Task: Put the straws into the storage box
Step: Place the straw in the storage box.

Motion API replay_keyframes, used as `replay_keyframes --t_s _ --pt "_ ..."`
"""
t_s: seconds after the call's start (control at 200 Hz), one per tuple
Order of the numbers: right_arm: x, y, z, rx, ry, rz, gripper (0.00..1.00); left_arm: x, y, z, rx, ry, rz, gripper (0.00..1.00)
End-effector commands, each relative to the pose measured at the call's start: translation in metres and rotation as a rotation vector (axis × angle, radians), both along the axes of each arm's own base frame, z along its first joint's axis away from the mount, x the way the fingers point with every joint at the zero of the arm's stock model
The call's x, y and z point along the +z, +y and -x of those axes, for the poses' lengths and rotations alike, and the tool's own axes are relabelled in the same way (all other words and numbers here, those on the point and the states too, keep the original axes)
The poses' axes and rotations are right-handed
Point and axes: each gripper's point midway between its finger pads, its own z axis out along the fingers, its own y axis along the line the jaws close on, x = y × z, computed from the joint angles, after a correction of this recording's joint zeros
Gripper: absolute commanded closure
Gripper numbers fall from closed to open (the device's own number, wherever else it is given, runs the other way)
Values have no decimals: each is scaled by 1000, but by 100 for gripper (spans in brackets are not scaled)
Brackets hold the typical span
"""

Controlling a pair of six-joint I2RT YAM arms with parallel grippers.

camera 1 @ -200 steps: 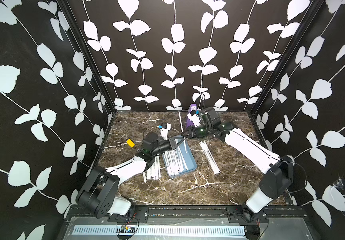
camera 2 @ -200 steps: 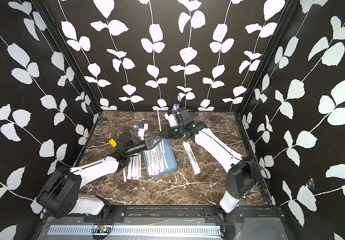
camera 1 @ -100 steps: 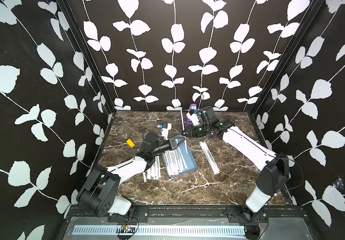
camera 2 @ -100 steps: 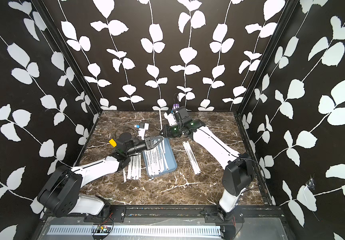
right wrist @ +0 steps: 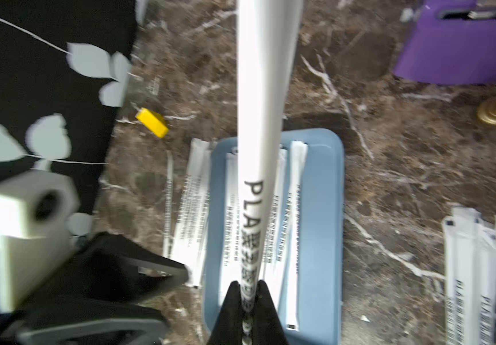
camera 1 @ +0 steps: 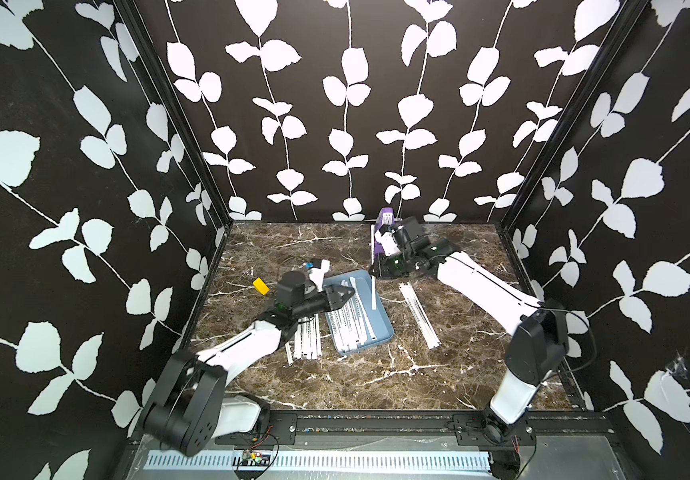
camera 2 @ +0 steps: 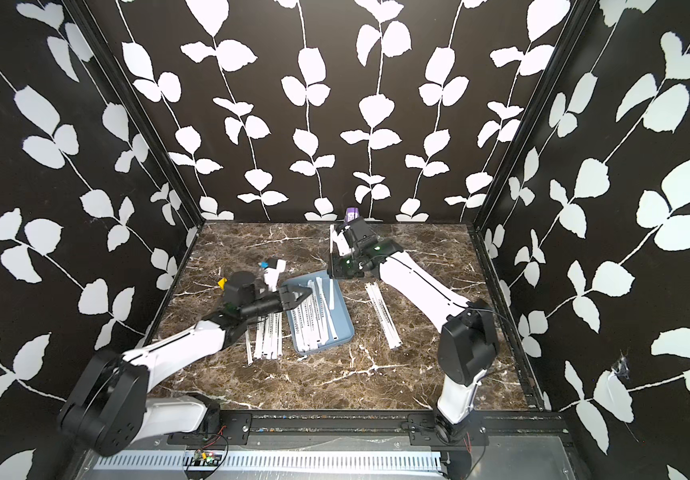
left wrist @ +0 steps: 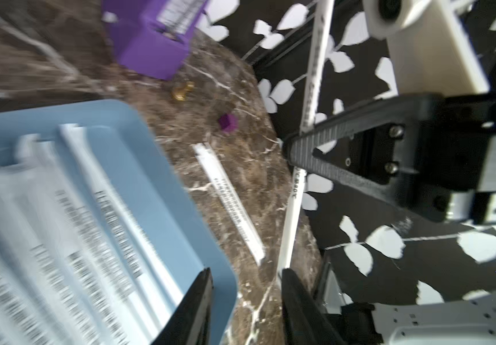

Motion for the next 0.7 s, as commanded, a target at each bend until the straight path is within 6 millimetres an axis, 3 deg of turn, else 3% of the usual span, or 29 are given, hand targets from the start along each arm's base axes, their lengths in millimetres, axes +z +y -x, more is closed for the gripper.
replay_keyframes --t_s 0.0,0.06,0.165,0.39,0.695 --pt "-50 -29 8 -1 -4 372 90 -28 57 11 150 36 -226 57" --pt "-69 -29 10 8 9 435 90 -27 74 14 197 5 -318 55" --pt "-87 -17 12 20 32 457 90 -36 86 17 225 23 -400 55" --pt "-122 0 9 29 89 481 90 -59 82 20 224 92 -367 55" --pt "-145 16 4 30 143 459 89 -67 77 23 196 102 -348 55"
